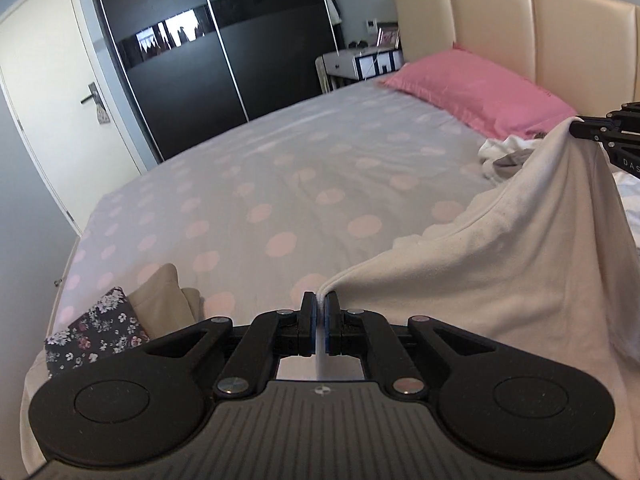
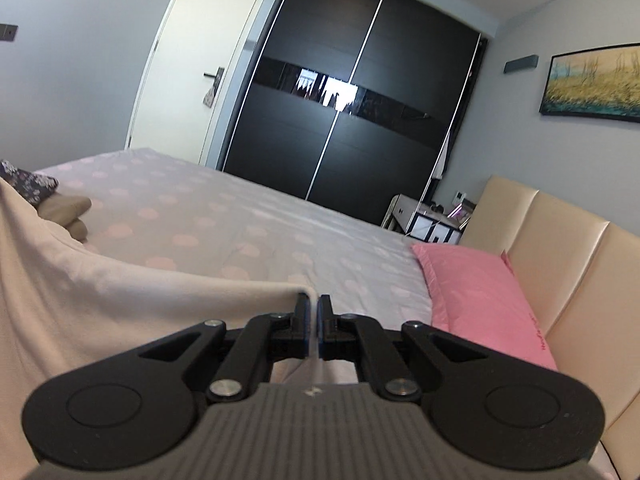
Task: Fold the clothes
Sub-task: 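Lift the sweatshirt high with both tools and shake it out, then lower the sweatshirt onto the bed and open both tools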
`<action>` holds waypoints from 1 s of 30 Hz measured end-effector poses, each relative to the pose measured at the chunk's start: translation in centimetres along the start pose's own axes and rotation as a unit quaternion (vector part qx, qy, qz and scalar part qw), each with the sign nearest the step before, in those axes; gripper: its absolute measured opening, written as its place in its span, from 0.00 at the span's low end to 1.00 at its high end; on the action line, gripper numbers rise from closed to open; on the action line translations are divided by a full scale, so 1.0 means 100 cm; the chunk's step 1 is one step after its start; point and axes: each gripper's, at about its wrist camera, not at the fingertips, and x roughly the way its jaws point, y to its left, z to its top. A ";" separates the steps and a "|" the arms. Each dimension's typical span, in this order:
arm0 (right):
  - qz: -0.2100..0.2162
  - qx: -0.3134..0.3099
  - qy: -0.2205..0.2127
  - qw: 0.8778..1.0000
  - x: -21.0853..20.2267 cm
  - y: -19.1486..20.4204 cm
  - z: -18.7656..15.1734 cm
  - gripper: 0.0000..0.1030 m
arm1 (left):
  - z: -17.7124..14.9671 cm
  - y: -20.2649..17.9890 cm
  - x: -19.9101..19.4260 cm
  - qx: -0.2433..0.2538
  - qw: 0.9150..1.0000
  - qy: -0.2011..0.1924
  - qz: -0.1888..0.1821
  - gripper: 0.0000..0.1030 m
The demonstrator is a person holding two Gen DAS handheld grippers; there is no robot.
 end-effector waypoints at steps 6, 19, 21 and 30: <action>0.007 0.000 0.046 0.999 0.083 0.017 -0.018 0.04 | -0.009 0.010 0.076 0.007 0.999 0.051 -0.010 0.02; 0.036 -0.012 0.160 0.986 0.221 0.057 -0.088 0.04 | -0.061 0.008 0.196 0.014 0.988 0.148 -0.052 0.02; 0.039 -0.013 0.176 0.984 0.229 0.060 -0.097 0.04 | -0.067 0.008 0.209 0.011 0.986 0.157 -0.056 0.02; 0.080 -0.006 0.245 0.966 0.249 0.055 -0.111 0.13 | -0.075 0.021 0.213 -0.018 0.981 0.170 -0.095 0.29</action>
